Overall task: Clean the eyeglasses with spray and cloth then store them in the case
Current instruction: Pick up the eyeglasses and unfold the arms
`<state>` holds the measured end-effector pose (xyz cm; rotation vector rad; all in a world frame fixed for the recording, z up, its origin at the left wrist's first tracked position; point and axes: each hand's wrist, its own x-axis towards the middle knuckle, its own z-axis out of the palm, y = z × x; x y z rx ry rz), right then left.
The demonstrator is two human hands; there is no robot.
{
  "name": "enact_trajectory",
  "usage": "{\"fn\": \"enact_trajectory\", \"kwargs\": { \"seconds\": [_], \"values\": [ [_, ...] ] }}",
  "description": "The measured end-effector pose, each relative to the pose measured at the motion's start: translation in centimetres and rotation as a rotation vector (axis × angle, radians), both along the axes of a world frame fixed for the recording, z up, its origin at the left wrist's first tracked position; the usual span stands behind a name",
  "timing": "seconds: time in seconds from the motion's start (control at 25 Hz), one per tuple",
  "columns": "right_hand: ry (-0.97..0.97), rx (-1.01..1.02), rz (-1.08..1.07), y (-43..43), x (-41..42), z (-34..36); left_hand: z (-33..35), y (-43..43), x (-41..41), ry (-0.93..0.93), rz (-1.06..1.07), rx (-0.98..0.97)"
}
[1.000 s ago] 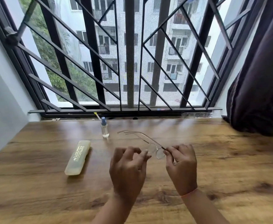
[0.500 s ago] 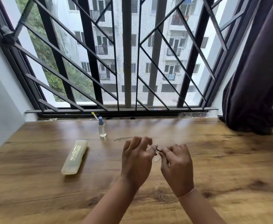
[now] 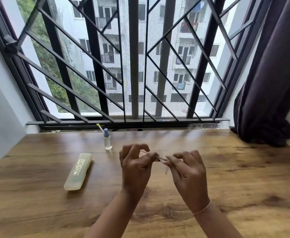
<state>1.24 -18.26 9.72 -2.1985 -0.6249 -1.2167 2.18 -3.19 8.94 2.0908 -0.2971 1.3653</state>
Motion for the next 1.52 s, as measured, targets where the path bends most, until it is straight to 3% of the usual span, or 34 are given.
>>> {"fn": "enact_trajectory", "kwargs": {
  "seconds": [0.16,0.32,0.4,0.6,0.88,1.12,1.36,1.52],
  "values": [
    [0.054,0.408,0.132,-1.5,0.4,2.5,1.2,1.4,0.0,0.106,-0.304,-0.494],
    [0.202,0.614,0.264,-3.8,1.3,2.2,2.0,2.9,0.1,0.165,-0.71,-1.009],
    [0.297,0.732,0.371,-4.3,1.4,1.8,1.9,3.6,0.2,0.165,-0.805,-1.162],
    [0.306,0.618,0.501,-3.7,0.6,1.4,0.6,4.7,0.7,0.178,-0.824,-1.372],
    [0.242,0.474,0.558,-2.3,0.2,0.8,-0.4,4.8,0.8,0.176,-0.802,-1.455],
    [0.215,0.491,0.504,-2.2,0.6,0.7,-0.5,4.6,0.6,0.157,-0.787,-1.464],
    [0.247,0.527,0.412,-2.6,1.7,-0.1,-1.0,4.6,0.0,0.206,-0.745,-1.339],
    [0.293,0.494,0.395,-2.7,2.4,-0.6,-2.3,5.3,-0.1,0.246,-0.664,-1.14]
  ]
}}
